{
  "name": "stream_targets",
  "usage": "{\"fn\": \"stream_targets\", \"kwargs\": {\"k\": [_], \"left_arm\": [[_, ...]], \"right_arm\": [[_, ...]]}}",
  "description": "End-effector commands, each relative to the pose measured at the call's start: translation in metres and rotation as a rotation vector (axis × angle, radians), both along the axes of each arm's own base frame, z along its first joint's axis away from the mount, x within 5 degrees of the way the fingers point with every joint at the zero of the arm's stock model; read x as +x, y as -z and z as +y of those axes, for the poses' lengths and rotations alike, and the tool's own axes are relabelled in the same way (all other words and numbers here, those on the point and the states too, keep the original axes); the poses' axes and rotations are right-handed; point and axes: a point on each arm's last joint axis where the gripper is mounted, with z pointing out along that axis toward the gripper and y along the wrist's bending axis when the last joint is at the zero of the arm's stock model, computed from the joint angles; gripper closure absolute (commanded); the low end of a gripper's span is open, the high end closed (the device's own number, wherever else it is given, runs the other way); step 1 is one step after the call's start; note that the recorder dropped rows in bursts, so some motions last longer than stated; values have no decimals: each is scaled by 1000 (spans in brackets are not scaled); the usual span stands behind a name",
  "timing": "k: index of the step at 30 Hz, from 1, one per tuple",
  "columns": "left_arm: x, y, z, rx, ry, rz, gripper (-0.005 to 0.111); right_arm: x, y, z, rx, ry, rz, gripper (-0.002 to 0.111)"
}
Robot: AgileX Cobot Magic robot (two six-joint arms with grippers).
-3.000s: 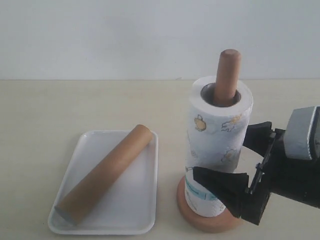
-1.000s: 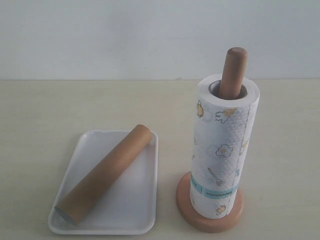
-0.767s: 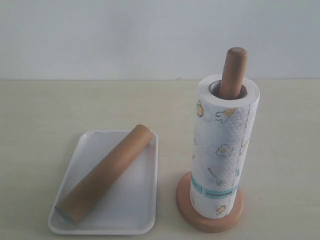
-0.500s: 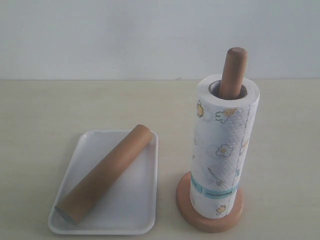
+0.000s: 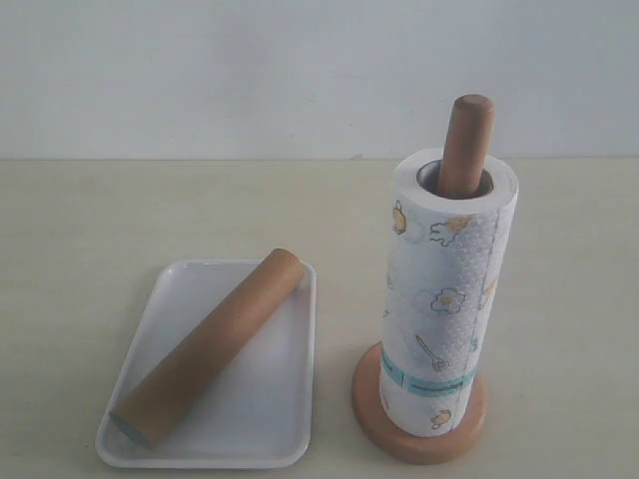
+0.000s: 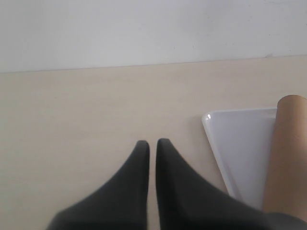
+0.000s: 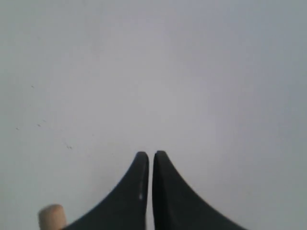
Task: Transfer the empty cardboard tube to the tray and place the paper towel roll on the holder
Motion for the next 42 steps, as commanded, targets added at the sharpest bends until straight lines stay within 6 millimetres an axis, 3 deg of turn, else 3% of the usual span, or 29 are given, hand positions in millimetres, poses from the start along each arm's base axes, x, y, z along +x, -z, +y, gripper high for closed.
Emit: {"fn": "stream_targets", "kwargs": {"k": [1, 5, 12, 21, 25, 32, 39, 40, 42], "left_arm": [[0, 1, 0, -17, -3, 2, 102], [0, 1, 0, -17, -3, 2, 102], [0, 1, 0, -17, -3, 2, 102], [0, 1, 0, -17, -3, 2, 102], [0, 1, 0, -17, -3, 2, 102], [0, 1, 0, -17, -3, 2, 102], [0, 1, 0, -17, -3, 2, 102], [0, 1, 0, -17, -3, 2, 102], [0, 1, 0, -17, -3, 2, 102]], "right_arm": [[5, 16, -5, -73, 84, 148, 105], [7, 27, -7, -136, 114, 262, 105], [7, 29, -8, -262, 143, 259, 105], [6, 46, -7, -281, 112, 440, 105], [-8, 54, -16, -303, 215, 516, 105], [-30, 53, -20, -313, 277, 434, 105], [-16, 109, -20, -318, 273, 475, 105], [-15, 108, -20, -308, 274, 457, 105], [-18, 120, -20, -314, 252, 587, 105]]}}
